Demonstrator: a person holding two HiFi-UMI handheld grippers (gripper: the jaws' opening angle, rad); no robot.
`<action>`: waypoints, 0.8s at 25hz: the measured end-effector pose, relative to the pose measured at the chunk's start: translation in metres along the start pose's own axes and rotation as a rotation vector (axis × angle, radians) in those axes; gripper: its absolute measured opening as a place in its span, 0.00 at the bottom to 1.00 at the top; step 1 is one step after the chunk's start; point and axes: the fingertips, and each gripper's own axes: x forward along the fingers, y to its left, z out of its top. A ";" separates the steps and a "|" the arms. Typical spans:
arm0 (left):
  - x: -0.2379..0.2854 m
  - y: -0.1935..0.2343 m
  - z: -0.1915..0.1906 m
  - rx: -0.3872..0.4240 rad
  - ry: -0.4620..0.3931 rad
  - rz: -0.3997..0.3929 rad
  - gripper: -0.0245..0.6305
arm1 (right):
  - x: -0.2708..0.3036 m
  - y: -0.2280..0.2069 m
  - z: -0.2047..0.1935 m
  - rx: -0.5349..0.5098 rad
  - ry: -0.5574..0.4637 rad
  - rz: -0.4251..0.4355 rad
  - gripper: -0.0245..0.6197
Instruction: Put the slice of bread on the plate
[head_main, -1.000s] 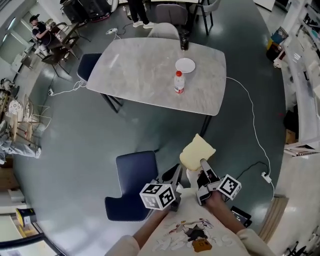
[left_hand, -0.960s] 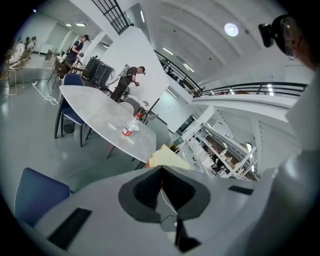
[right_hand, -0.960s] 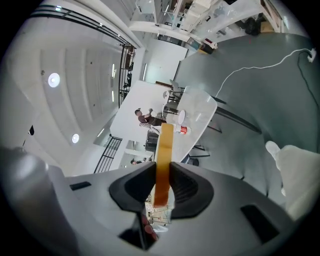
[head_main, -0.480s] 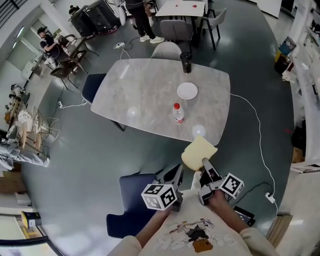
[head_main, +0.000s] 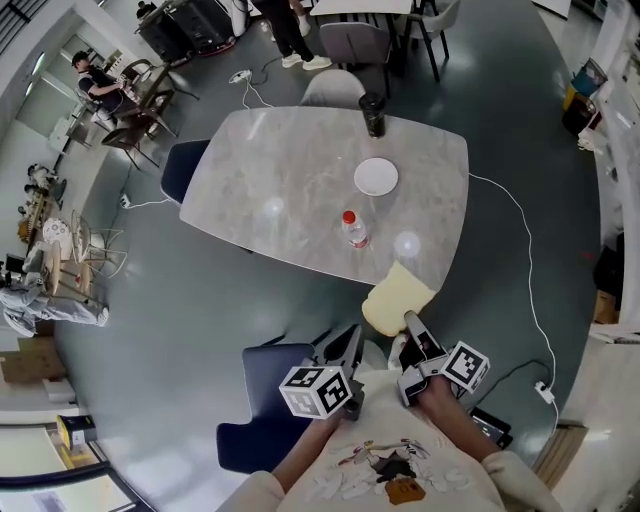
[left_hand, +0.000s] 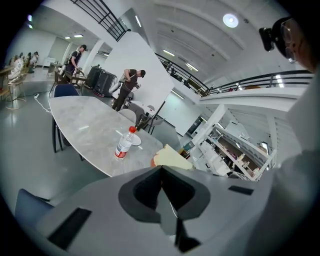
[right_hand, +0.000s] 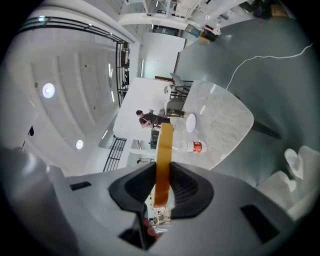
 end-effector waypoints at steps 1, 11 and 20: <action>0.002 0.002 -0.002 -0.006 0.008 0.003 0.05 | 0.001 -0.005 0.000 0.005 0.002 -0.007 0.18; 0.045 0.030 0.035 -0.039 0.075 0.006 0.05 | 0.055 -0.016 0.019 0.036 -0.004 -0.079 0.18; 0.110 0.050 0.115 0.001 0.089 -0.088 0.05 | 0.125 -0.003 0.068 -0.002 -0.118 -0.110 0.18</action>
